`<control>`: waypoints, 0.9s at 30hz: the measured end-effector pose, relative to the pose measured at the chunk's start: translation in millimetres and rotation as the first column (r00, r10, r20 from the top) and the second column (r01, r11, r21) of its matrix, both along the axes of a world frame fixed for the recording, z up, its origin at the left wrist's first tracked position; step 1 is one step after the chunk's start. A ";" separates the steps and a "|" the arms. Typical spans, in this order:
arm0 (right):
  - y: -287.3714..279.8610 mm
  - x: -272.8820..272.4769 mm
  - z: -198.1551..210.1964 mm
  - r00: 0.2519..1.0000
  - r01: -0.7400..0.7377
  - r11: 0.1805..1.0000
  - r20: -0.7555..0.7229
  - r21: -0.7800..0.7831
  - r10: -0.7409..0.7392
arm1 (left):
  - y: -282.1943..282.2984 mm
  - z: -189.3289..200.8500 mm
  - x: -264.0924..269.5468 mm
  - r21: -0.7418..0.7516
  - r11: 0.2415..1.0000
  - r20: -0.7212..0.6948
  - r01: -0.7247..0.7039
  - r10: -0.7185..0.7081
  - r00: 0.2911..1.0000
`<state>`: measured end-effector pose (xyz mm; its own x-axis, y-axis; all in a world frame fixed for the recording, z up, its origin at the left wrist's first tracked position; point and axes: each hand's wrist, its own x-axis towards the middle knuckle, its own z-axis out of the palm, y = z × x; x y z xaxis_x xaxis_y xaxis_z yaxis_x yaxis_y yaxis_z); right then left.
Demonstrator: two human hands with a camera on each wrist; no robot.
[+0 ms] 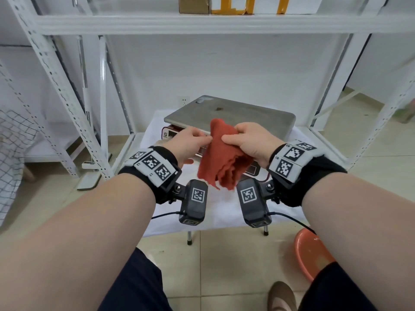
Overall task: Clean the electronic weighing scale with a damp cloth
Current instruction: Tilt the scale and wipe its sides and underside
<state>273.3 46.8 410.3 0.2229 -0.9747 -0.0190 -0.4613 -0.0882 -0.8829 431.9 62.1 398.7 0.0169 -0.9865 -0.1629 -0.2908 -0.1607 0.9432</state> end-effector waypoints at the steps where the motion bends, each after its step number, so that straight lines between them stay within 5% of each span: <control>1: 0.4 2.0 0.6 0.999 0.019 1.000 0.042 0.010 -0.020 | 4.1 1.4 -1.5 0.035 0.997 -0.033 0.064 -0.063 0.997; 4: 5.9 7.3 10.7 0.949 -0.058 0.976 0.315 0.208 -0.011 | 16.5 7.4 -5.3 0.094 0.963 -0.378 0.254 -0.201 0.904; 8: 6.6 6.9 20.7 0.905 -0.200 0.924 0.423 0.325 0.047 | 20.0 7.0 0.0 0.105 0.969 -0.455 0.222 -0.152 0.878; 16: -16.6 0.3 5.5 0.983 0.172 0.982 -0.050 -0.080 -0.176 | -3.3 -12.0 32.3 0.154 0.938 -0.411 -0.312 0.348 0.843; 20: -23.4 -2.9 -0.9 0.899 0.062 0.964 -0.406 -0.260 -0.167 | -8.6 -13.1 44.1 0.005 0.866 -0.314 -0.501 0.477 0.821; 27: -42.9 -2.1 -13.4 0.729 -0.024 0.960 -0.661 -0.280 -0.175 | -27.4 -19.0 41.4 -0.170 0.805 -0.119 -0.568 0.555 0.823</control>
